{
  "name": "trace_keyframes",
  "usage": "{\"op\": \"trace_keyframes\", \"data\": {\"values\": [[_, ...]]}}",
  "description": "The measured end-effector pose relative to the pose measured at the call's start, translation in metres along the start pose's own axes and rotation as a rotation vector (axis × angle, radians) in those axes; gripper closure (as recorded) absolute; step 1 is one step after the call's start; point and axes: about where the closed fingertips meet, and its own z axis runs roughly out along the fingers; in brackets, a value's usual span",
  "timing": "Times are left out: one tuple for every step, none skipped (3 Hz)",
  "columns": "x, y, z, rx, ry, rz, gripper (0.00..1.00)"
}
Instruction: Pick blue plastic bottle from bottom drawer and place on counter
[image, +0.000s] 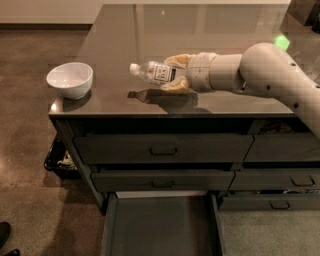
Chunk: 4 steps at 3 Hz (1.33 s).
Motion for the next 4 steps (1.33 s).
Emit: {"op": "trace_keyframes", "data": {"values": [[0.0117,0.0204,0.0029,-0.028,-0.03,0.085,1.0],[0.0124,0.0211,0.0031,-0.028,-0.031,0.089,0.82],[0.0123,0.0211,0.0031,-0.028,-0.031,0.089,0.58],[0.0123,0.0211,0.0031,-0.028,-0.031,0.089,0.35]]}}
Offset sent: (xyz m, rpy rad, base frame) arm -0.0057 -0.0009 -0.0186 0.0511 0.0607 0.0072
